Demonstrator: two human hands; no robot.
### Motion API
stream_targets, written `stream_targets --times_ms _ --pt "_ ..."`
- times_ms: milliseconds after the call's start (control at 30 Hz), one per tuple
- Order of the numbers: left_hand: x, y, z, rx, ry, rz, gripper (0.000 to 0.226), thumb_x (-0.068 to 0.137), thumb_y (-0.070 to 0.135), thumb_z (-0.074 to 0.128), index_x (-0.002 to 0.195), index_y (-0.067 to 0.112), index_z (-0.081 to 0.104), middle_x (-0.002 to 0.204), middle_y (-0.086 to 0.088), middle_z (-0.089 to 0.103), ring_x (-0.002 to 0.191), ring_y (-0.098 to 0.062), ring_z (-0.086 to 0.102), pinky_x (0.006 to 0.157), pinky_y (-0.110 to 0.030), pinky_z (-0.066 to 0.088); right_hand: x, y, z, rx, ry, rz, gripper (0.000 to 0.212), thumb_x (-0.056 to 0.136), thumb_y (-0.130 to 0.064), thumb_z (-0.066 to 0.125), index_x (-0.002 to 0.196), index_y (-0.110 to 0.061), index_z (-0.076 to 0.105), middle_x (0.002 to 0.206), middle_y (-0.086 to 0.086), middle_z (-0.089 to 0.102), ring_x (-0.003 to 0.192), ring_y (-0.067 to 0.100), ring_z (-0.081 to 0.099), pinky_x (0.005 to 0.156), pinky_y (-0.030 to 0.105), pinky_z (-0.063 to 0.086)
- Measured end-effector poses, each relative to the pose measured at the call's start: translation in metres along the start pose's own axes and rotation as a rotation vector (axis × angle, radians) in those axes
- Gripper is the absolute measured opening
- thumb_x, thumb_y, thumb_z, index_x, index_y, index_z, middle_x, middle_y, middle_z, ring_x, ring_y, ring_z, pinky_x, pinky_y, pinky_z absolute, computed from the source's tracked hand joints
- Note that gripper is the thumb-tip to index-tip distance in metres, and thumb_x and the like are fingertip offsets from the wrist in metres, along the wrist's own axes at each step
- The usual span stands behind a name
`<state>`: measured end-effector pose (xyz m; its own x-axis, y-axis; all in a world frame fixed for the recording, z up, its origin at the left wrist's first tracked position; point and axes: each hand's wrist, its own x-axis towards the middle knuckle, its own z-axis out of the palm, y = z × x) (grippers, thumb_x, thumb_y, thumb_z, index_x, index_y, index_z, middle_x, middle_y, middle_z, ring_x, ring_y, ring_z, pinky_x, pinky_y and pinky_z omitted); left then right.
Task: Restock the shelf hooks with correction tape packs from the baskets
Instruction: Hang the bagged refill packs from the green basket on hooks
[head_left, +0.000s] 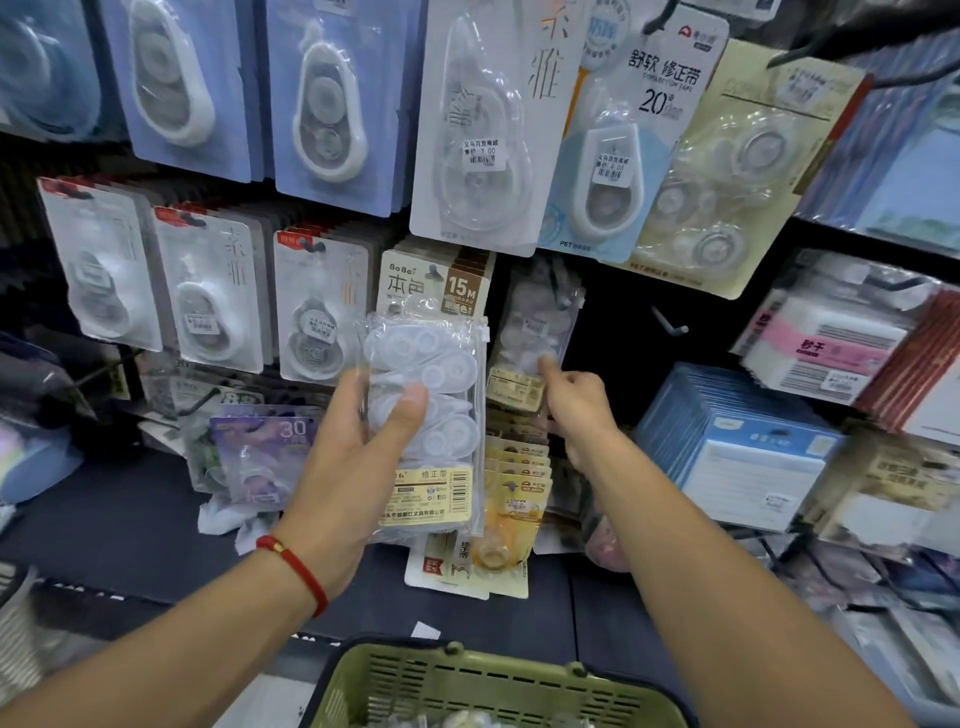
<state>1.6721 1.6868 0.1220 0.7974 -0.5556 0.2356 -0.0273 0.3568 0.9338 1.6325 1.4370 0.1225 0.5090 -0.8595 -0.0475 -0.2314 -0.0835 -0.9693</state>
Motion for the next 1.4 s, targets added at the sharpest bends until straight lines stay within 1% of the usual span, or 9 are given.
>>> stream_targets --times_ms 133,233,300,467,600,833,1067,1233,1400 --pt "0.0 -0.002 0.001 0.027 0.005 0.013 0.043 0.082 0.062 0.071 0.122 0.049 0.064 0.129 0.016 0.072 0.123 -0.01 0.068 0.11 -0.047 0.05 0.006 0.006 0.0 -0.115 0.041 0.059 0.064 0.098 -0.063 0.059 0.119 -0.004 0.067 0.118 0.015 0.073 0.102 0.029 0.069 0.099 0.051 0.057" --pt "0.0 -0.003 0.001 0.046 0.005 0.01 0.05 0.08 0.067 0.075 0.124 0.046 0.063 0.127 0.015 0.073 0.12 -0.009 0.07 0.107 -0.043 0.052 -0.02 0.016 -0.009 -0.266 0.04 -0.097 0.041 0.101 -0.045 0.062 0.131 -0.016 0.063 0.118 -0.003 0.067 0.11 0.02 0.064 0.091 0.037 0.05" --pt "-0.001 -0.002 0.002 0.051 -0.005 0.012 0.046 0.079 0.066 0.077 0.118 0.044 0.065 0.12 0.013 0.076 0.112 -0.01 0.073 0.1 -0.038 0.057 -0.049 0.015 -0.018 -0.174 -0.103 -0.194 0.021 0.103 -0.036 0.061 0.116 -0.023 0.072 0.111 -0.007 0.073 0.108 0.018 0.07 0.088 0.034 0.057" --pt "-0.005 -0.002 0.007 0.045 -0.035 0.042 0.045 0.08 0.041 0.078 0.119 0.026 0.063 0.11 0.01 0.078 0.101 -0.009 0.076 0.079 -0.018 0.059 -0.122 -0.009 -0.034 -0.056 -0.465 -0.423 0.038 0.099 -0.053 0.055 0.11 -0.023 0.075 0.108 0.002 0.077 0.098 0.022 0.073 0.08 0.038 0.063" --pt "-0.008 -0.002 0.009 0.048 -0.06 0.078 0.046 0.078 0.029 0.083 0.119 0.028 0.062 0.111 0.01 0.079 0.1 -0.009 0.077 0.076 -0.017 0.06 -0.14 -0.012 -0.037 -0.32 -0.366 -0.589 0.017 0.105 -0.038 0.061 0.104 -0.025 0.07 0.1 -0.008 0.075 0.095 0.012 0.07 0.086 0.039 0.059" --pt "-0.008 -0.001 0.001 0.121 -0.053 0.107 0.045 0.081 0.038 0.082 0.122 0.041 0.062 0.118 0.015 0.077 0.11 -0.004 0.073 0.087 -0.011 0.054 -0.138 -0.011 -0.043 0.033 -0.179 -0.437 0.021 0.098 -0.047 0.055 0.092 -0.027 0.06 0.078 0.02 0.062 0.068 0.029 0.055 0.062 0.061 0.05" --pt "-0.006 0.0 -0.003 0.142 -0.045 0.113 0.049 0.081 0.045 0.085 0.122 0.053 0.06 0.123 0.016 0.075 0.113 -0.004 0.071 0.092 -0.012 0.054 -0.114 -0.017 -0.052 0.127 -0.053 -0.351 0.021 0.105 -0.04 0.058 0.091 -0.026 0.065 0.071 -0.007 0.068 0.063 0.009 0.062 0.054 0.024 0.049" --pt "-0.006 0.001 -0.002 0.149 -0.063 0.119 0.045 0.081 0.04 0.084 0.115 0.059 0.061 0.123 0.016 0.075 0.112 -0.004 0.072 0.089 -0.011 0.054 -0.117 -0.013 -0.05 0.154 -0.073 -0.33 0.029 0.093 -0.052 0.062 0.086 -0.024 0.067 0.077 0.008 0.06 0.071 0.02 0.055 0.066 0.039 0.046" --pt "-0.005 0.002 -0.003 0.165 -0.043 0.104 0.044 0.079 0.047 0.086 0.109 0.068 0.061 0.121 0.021 0.074 0.111 0.0 0.072 0.088 -0.01 0.053 -0.116 -0.002 -0.043 0.17 -0.121 -0.325 0.013 0.106 -0.029 0.062 0.108 -0.017 0.066 0.079 -0.008 0.077 0.073 0.008 0.075 0.063 0.025 0.06"
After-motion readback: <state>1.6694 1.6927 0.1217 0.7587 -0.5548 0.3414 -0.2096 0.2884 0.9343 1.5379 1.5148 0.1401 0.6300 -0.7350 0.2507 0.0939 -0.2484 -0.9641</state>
